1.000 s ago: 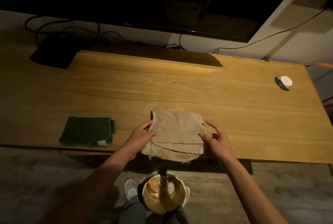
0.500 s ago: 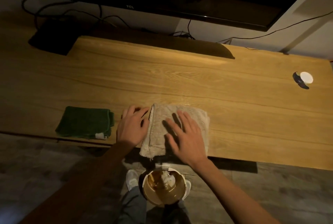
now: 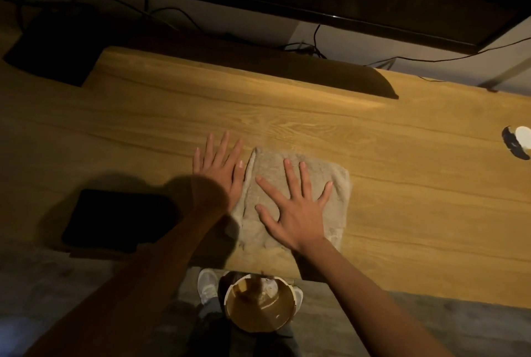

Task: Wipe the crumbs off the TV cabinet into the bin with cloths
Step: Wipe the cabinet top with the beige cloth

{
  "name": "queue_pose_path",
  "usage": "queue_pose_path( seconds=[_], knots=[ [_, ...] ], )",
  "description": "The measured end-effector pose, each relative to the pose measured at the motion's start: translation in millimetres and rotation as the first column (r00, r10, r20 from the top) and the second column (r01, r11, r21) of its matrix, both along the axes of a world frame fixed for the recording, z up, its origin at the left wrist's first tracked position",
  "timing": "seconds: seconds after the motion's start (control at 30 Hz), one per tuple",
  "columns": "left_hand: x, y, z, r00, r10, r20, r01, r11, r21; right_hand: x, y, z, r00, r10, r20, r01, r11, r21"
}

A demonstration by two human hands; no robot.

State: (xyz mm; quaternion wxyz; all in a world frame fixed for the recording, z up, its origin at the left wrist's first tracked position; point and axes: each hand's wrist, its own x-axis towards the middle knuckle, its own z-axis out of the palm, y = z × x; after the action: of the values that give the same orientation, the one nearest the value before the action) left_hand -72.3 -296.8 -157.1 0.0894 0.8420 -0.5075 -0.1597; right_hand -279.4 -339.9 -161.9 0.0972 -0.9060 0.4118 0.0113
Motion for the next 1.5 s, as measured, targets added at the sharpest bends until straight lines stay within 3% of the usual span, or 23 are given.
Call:
queue_pose_path(
  seconds=[0.4, 0.6, 0.8, 1.23, 1.5],
  knots=[
    [-2, -2, -16, 0.99, -0.003, 0.139, 0.018, 0.994, -0.109, 97, -207, 7, 0.986, -0.148, -0.072, 0.153, 0.986, 0.073],
    [-4, -2, -14, 0.989, 0.005, 0.146, 0.014, 0.992, -0.127, 118, -240, 12, 0.967, -0.245, -0.076, 0.249, 0.967, 0.057],
    [-3, -1, -10, 0.994, 0.015, 0.111, 0.0, 0.992, -0.127, 109, -217, 10, 0.984, -0.174, -0.034, 0.175, 0.984, 0.038],
    [-4, -5, -12, 0.991, 0.093, 0.093, -0.086, 0.993, -0.08, -6, -56, -1, 0.974, 0.227, 0.025, -0.227, 0.974, 0.0],
    [-4, 0, -5, 0.997, 0.057, 0.057, -0.049, 0.992, -0.12, -110, 51, 4, 0.966, 0.257, 0.032, -0.257, 0.966, 0.013]
  ],
)
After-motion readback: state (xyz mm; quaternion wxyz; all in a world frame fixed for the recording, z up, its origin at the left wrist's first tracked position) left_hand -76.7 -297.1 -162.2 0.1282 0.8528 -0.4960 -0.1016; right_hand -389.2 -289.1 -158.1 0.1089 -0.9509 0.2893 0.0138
